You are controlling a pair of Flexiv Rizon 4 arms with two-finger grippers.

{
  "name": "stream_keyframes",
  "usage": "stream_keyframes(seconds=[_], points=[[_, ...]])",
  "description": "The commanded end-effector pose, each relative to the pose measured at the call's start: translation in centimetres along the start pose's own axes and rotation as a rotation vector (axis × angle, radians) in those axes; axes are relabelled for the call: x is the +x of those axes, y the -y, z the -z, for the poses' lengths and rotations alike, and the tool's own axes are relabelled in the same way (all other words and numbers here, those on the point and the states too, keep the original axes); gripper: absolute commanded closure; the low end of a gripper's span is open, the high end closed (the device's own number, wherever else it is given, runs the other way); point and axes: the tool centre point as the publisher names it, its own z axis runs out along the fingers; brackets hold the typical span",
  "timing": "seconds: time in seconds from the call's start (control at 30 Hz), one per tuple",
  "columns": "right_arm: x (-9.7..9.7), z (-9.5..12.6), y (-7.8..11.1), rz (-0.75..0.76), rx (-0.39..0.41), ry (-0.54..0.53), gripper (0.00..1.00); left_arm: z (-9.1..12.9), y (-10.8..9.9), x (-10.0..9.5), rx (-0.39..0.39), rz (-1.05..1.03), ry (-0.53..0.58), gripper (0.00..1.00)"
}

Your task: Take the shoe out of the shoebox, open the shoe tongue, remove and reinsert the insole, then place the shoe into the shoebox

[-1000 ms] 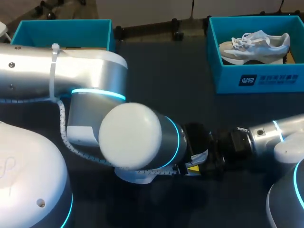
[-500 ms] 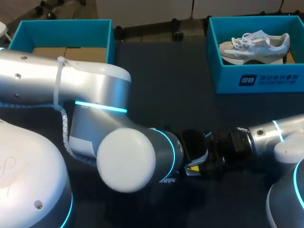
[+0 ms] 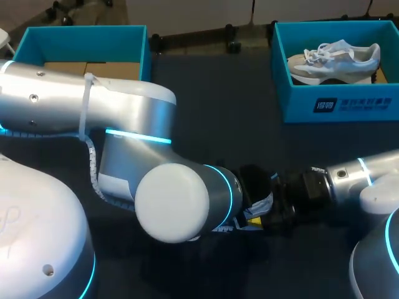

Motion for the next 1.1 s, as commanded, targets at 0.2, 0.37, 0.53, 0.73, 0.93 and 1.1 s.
stream_keyframes(seconds=[0.2,0.37,0.53,0.73,0.93,1.1], points=[[0.1,-0.1,-0.1,0.0,0.004,0.0,1.0,-1.6,-0.4,0.2,0.018,0.011,0.013,0.62],[0.1,-0.1,-0.1,0.0,0.004,0.0,1.0,-2.1,-0.3,0.2,0.023,0.014,0.011,0.64],[0.1,-0.1,-0.1,0.0,0.004,0.0,1.0,-2.6,-0.4,0.0,0.015,0.015,0.001,0.66],[0.1,-0.1,-0.1,0.0,0.004,0.0,1.0,-3.5,-0.4,-0.1,0.002,0.019,-0.003,0.7],[0.1,-0.1,-0.1,0.0,0.004,0.0,1.0,-4.3,-0.3,-0.3,-0.011,0.034,-0.022,1.0],[0.1,-0.1,-0.1,0.0,0.004,0.0,1.0,-4.1,0.0,-0.4,-0.003,0.047,-0.049,1.0]])
